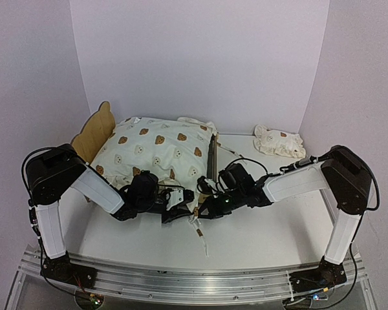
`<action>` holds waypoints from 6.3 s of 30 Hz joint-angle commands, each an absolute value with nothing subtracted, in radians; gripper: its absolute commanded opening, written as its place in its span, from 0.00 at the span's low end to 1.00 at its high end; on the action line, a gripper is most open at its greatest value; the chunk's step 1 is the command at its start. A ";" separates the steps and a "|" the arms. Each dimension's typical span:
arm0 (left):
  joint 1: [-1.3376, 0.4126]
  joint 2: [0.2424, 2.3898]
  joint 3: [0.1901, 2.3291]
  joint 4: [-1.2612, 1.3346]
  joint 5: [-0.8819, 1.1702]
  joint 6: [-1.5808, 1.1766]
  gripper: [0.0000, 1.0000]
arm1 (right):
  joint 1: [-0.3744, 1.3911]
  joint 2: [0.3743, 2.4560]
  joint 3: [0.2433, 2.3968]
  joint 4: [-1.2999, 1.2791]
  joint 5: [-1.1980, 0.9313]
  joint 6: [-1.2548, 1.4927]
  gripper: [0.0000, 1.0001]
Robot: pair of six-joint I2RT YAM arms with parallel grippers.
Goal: Set up the pet bed
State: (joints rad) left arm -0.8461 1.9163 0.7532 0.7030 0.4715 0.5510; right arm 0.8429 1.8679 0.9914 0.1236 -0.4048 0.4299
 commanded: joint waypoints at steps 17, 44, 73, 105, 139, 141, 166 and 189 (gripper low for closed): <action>-0.845 1.944 0.801 0.760 0.576 0.973 0.33 | 0.849 1.860 1.052 0.150 -0.457 0.420 0.00; -0.847 1.886 0.818 0.621 0.420 0.810 0.00 | 0.868 1.734 0.987 0.046 -0.255 0.412 0.26; -0.845 1.817 0.827 0.507 0.347 0.568 0.00 | 1.278 1.873 0.933 -0.180 0.378 0.458 0.22; -0.844 1.776 0.722 0.275 0.487 1.071 0.00 | 0.815 1.474 1.417 -0.470 0.109 -0.049 0.00; -0.937 1.791 0.682 -0.216 0.435 1.540 0.00 | 0.566 1.499 1.301 -0.457 0.181 0.201 0.00; -0.937 1.789 0.698 -0.188 0.460 1.484 0.00 | 0.565 1.489 1.288 -0.465 0.127 0.199 0.00; -0.918 1.473 0.811 -0.149 0.610 0.742 0.64 | 0.796 1.510 0.972 -0.898 -0.281 0.310 0.67; -0.283 0.885 0.978 -0.194 0.183 0.070 0.74 | 0.738 2.122 1.931 -0.783 0.433 0.456 0.55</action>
